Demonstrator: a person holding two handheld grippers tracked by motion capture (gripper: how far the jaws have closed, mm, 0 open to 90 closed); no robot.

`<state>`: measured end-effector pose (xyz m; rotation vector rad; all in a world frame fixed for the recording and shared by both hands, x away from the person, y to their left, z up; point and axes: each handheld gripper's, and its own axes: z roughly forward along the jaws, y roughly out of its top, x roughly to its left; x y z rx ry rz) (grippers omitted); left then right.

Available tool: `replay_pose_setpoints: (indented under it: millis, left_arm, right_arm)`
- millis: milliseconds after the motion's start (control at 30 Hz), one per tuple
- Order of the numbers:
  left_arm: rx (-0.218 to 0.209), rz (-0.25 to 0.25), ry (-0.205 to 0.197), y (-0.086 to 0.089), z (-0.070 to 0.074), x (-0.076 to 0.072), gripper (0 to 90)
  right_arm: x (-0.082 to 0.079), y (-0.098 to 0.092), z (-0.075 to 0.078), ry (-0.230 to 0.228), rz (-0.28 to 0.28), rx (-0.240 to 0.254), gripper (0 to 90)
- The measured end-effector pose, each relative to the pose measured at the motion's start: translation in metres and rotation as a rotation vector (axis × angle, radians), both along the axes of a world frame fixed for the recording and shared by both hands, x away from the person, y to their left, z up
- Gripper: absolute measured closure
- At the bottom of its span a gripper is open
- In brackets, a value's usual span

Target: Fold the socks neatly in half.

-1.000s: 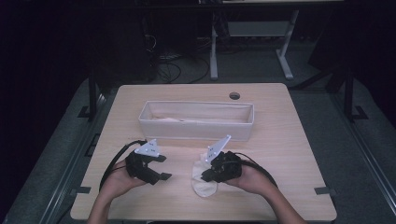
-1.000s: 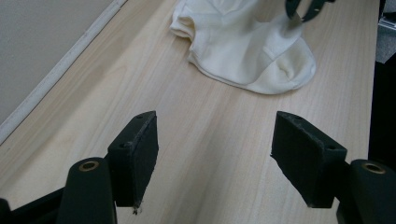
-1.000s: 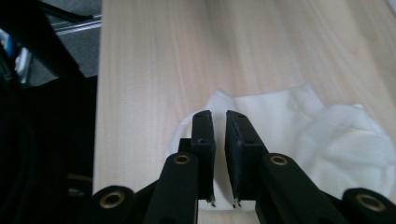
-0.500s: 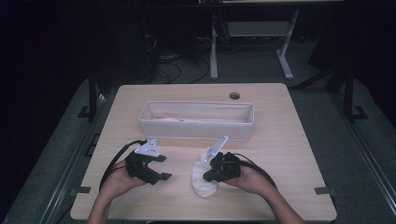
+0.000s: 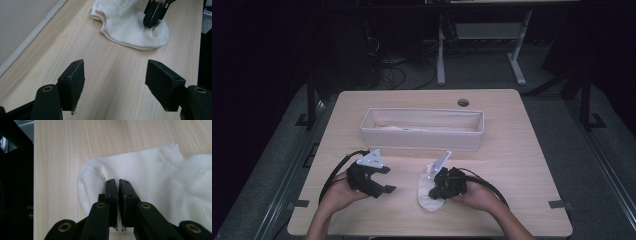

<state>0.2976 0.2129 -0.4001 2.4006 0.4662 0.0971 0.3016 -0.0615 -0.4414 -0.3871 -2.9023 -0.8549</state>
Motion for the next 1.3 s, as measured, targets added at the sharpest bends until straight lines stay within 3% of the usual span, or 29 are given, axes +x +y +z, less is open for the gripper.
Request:
replay_pose_setpoints:
  millis: [100, 233, 433, 567, 733, 933, 1300]
  left_arm:
    - [0.001, -0.003, -0.002, 0.000, 0.000, 0.000, 31.6]
    - [0.002, -0.002, -0.003, 0.000, 0.001, 0.000, 31.6]
    - [0.001, -0.003, -0.002, -0.001, 0.000, 0.000, 31.6]
    - [0.004, -0.005, 0.002, 0.000, -0.001, 0.000, 31.6]
    - [0.003, -0.004, -0.002, 0.001, 0.000, 0.000, 31.6]
    - [0.003, -0.001, 0.001, 0.000, -0.001, 0.000, 31.6]
    - [0.005, -0.002, 0.004, -0.001, -0.002, 0.000, 31.6]
  right_arm:
    - [0.001, -0.002, 0.004, -0.023, -0.003, 0.012, 84.0]
    - [0.005, -0.009, 0.013, -0.052, -0.052, 0.049, 84.2]
    - [0.012, -0.011, 0.003, -0.057, -0.092, 0.004, 84.1]
    - [0.013, -0.008, -0.006, -0.058, -0.083, -0.034, 82.9]
    - [0.010, -0.011, 0.002, -0.077, -0.089, -0.007, 79.3]
    - [-0.005, -0.015, 0.015, -0.095, -0.050, 0.027, 79.9]
    - [-0.005, -0.014, -0.007, -0.050, -0.042, -0.002, 80.2]
